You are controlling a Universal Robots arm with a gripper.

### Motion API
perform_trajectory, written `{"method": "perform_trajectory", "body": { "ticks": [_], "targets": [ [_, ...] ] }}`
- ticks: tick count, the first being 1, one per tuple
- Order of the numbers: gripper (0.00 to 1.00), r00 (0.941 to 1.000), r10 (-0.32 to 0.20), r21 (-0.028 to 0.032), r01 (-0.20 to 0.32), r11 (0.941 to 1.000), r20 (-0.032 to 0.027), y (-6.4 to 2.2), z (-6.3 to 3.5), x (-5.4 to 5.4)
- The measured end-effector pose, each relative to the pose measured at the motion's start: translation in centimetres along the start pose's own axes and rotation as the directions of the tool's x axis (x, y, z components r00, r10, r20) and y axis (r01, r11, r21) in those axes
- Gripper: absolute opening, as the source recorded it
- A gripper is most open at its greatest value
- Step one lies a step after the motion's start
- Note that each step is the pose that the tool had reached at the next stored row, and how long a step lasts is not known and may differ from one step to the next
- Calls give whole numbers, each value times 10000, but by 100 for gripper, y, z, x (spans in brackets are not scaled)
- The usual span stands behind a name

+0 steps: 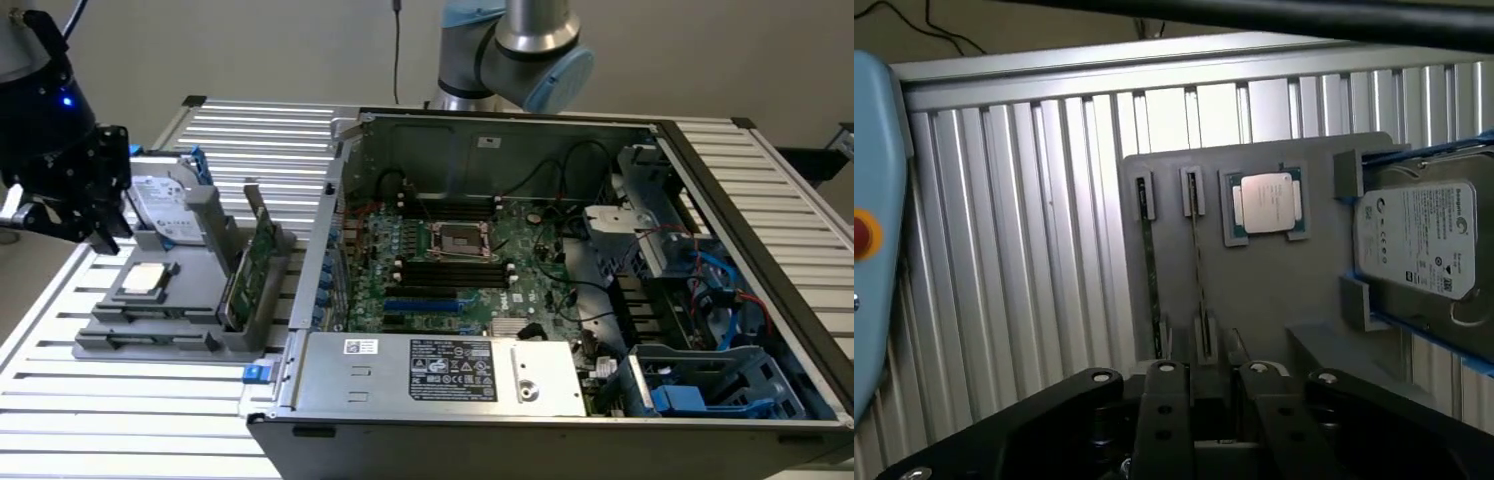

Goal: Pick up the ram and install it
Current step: 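Pick up the ram and move it above insertion slot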

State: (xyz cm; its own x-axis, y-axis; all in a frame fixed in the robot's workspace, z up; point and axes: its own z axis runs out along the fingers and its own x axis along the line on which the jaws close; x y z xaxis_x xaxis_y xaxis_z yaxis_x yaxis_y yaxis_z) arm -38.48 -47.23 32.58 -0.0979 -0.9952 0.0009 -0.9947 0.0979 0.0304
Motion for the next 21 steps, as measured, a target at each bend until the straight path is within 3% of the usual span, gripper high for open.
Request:
{"method": "perform_trajectory", "body": {
  "ticks": [3, 21],
  "targets": [
    [36, 10000, -44, 1, 44, 10000, -2, -5, 48, 37],
    [36, 9991, -427, -3, 427, 9991, -14, -37, 376, 256]
  ]
}}
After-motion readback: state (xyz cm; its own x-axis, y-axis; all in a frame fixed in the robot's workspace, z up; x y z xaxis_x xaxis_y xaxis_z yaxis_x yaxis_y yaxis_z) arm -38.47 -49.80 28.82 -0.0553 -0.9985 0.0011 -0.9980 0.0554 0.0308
